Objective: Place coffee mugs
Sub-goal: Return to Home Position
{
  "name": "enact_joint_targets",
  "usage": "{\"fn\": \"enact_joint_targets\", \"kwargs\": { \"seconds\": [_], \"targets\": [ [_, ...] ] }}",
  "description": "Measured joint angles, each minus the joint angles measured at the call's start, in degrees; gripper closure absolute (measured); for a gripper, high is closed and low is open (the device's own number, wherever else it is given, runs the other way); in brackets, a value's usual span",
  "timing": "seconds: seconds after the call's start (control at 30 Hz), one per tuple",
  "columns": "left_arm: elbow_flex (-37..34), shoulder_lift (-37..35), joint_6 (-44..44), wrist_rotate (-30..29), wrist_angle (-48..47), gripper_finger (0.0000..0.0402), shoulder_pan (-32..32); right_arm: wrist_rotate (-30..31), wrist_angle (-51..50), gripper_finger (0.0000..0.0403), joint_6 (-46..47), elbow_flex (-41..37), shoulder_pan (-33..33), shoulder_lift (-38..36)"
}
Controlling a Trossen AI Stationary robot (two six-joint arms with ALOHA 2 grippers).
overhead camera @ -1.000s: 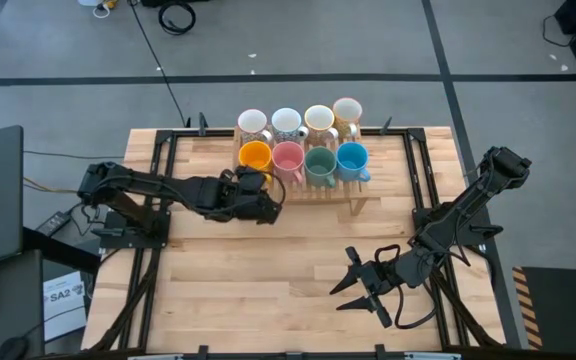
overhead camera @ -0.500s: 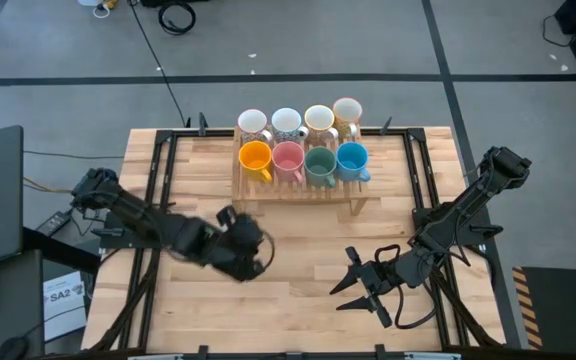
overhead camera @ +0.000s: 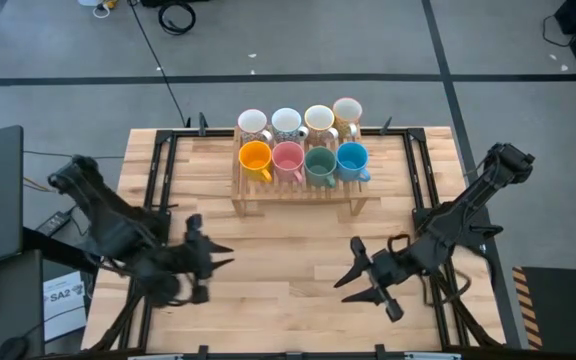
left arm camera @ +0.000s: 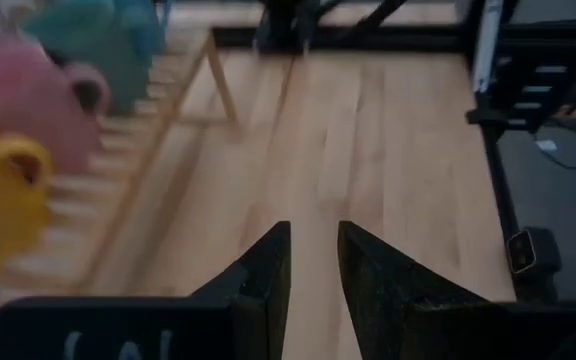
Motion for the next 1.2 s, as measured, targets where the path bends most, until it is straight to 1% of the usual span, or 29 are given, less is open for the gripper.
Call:
{"fn": "enact_joint_targets", "kwargs": {
  "seconds": [0.13,0.23,0.3,0.4,0.5,0.57,0.77,0.83,0.93,1.03,1.1,1.2],
  "targets": [
    [0.0,-5.2,5.5,-3.2,-2.5,0.0308,-3.6,0.0,-1.2,0.0265,-2.6,0.0,-0.5,-4.0],
    [0.0,-8.8,6.9,-5.7,-7.3,0.0308,-6.1,0.0,-4.4,0.0284,-5.0,0.0,-1.2,-7.6],
    [0.0,-10.7,5.3,-8.7,-12.1,0.0308,-7.5,0.0,-6.9,0.0297,-6.5,0.0,-1.8,-10.0],
    [-0.2,-12.7,-0.9,-13.7,-20.5,0.0308,-9.2,-0.6,-11.4,0.0313,-8.7,0.0,-2.9,-13.4],
    [-4.4,-15.5,-4.8,-17.3,-22.7,0.0308,-10.1,-4.1,-14.7,0.0324,-11.1,0.0,-4.5,-15.9],
    [-8.7,-18.0,-5.2,-17.5,-21.8,0.0308,-10.2,-6.1,-16.3,0.0328,-12.5,0.0,-5.8,-17.1],
    [-21.7,-26.8,-5.2,-17.5,-16.7,0.0308,-9.4,-8.2,-19.9,0.0335,-14.0,0.0,-10.9,-19.5],
    [-25.6,-30.1,-5.2,-17.0,-14.6,0.0308,-9.0,-9.7,-21.4,0.0337,-14.0,0.0,-12.9,-19.9],
    [-30.8,-35.3,-5.1,-14.4,-10.7,0.0308,-8.7,-14.0,-21.6,0.0339,-14.3,0.0,-16.0,-19.9],
    [-35.5,-40.2,-4.7,-11.4,-6.3,0.0308,-8.4,-20.0,-22.4,0.0341,-15.8,0.0,-18.9,-20.0],
    [-38.8,-43.4,-2.4,-10.6,-2.1,0.0308,-8.4,-23.1,-24.0,0.0342,-16.1,0.0,-20.7,-20.4],
    [-43.8,-47.5,5.3,-10.3,7.6,0.0308,-8.4,-25.1,-25.9,0.0343,-16.5,-0.4,-23.0,-21.6]
  ]
}}
